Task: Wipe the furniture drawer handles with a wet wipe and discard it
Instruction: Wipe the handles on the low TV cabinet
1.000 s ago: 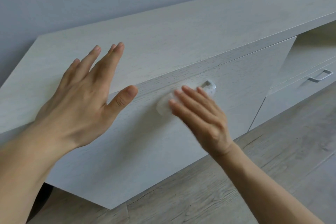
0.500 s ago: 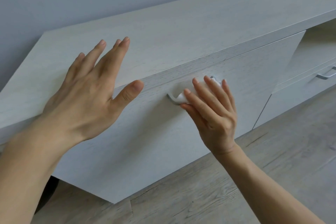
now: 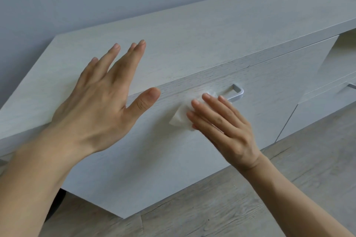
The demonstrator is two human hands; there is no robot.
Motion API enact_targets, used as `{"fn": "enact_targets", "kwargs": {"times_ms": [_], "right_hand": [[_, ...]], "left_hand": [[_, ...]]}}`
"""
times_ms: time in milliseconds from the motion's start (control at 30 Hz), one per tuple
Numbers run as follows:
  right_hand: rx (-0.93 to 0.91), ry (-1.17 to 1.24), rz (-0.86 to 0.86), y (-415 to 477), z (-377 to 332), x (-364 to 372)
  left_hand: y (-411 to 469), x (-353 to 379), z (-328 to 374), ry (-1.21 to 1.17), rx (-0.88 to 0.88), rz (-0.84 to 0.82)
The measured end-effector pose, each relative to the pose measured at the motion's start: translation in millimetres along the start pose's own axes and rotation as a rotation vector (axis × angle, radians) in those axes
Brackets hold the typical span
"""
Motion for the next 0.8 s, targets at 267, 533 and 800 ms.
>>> {"fn": "enact_targets", "kwargs": {"times_ms": [267,533,800], "right_hand": [[-0.032,0.032,0.007,10.9,-2.0,5.1],[0.269,0.054,-0.058,-15.4,50.6,-0.6],[0.213,-0.003,0.053,9.9,-2.9,5.7]], "left_hand": [[-0.2,0.6,-0.2,-0.013,0.009,-0.005],[2.2,0.8,0.2,0.0,0.02,-0.005],[1.8,-3.2,4.6,0.016,0.057,0.026]]}}
Point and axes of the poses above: each hand's wrist, its own y-axis towards the middle knuckle, its own x-axis out of the palm, z = x × y, the point moved 9 cm from there along y, towards the middle knuckle, and after that the axes turned 15 degrees about -y, right-handed, at the moved point
